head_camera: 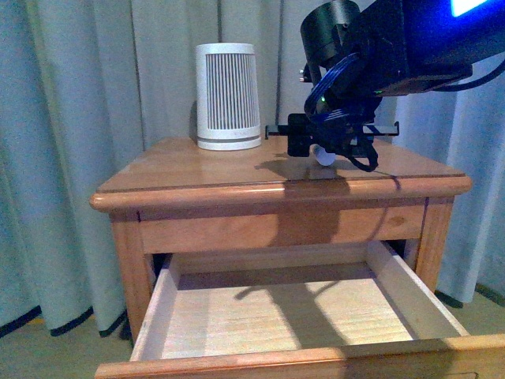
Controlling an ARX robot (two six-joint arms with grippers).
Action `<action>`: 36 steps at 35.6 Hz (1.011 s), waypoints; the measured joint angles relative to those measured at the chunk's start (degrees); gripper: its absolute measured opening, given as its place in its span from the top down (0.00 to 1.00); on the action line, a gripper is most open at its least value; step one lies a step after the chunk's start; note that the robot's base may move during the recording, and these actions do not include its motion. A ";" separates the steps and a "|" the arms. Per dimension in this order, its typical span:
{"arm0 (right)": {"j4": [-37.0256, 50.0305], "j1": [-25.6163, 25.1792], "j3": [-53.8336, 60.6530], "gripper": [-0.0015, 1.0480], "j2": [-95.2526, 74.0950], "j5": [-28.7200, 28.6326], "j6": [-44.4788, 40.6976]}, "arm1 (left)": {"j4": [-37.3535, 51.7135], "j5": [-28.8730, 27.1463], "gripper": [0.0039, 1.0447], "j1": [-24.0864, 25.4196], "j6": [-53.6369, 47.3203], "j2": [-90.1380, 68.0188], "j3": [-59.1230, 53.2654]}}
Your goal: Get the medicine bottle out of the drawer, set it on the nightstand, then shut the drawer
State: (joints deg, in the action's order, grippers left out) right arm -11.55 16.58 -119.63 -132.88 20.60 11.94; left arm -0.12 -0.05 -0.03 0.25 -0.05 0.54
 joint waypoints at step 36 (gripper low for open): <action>7.89 1.51 80.41 0.07 74.90 5.97 6.88 | 0.00 0.00 0.06 0.00 0.00 0.00 0.00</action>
State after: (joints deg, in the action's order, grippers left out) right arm -3.66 18.09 -39.22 -57.98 26.57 18.83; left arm -0.12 -0.05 -0.03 0.25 -0.05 0.54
